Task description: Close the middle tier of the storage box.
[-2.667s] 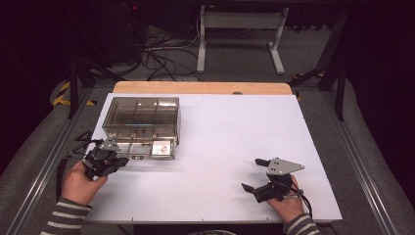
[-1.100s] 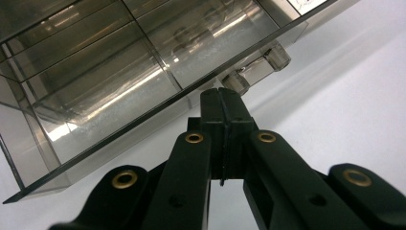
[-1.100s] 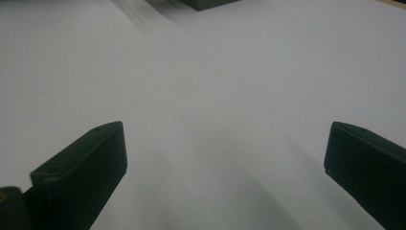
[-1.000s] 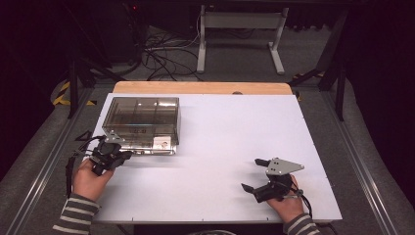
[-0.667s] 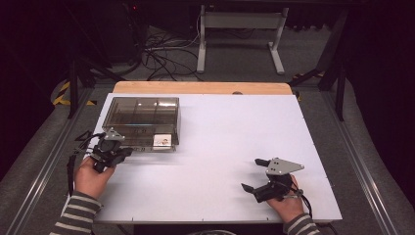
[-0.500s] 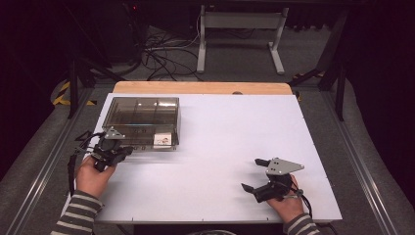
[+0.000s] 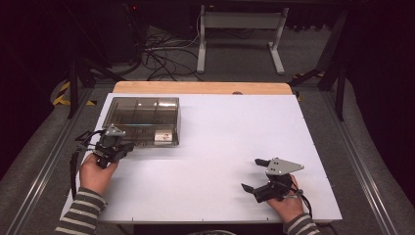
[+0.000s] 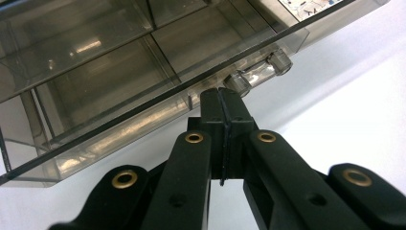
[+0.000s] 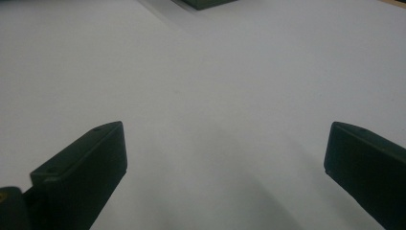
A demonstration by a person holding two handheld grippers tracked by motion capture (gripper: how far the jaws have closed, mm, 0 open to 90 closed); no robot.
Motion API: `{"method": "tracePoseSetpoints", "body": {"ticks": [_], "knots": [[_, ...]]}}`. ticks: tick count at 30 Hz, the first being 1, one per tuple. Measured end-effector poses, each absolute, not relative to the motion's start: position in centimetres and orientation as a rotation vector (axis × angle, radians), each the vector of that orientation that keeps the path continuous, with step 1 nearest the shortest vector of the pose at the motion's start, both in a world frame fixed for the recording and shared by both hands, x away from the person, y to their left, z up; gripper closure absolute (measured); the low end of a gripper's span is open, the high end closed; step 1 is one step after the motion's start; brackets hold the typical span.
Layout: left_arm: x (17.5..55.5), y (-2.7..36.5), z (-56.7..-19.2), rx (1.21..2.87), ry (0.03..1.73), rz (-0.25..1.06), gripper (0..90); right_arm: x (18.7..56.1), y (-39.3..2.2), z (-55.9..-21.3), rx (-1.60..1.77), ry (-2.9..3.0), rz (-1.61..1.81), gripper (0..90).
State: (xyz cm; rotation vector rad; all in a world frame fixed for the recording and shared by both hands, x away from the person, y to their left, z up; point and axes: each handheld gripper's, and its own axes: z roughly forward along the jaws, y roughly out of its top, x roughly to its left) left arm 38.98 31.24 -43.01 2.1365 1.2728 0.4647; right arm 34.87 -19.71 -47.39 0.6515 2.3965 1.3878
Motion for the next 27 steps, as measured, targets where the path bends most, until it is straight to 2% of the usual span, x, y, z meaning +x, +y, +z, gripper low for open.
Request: {"method": "tracePoseSetpoints", "body": {"ticks": [27], "knots": [[40.7,31.5,-43.7,2.034,1.326,0.47,89.8,34.8,-19.7,-47.4,0.655,2.399,1.391,1.6]]}}
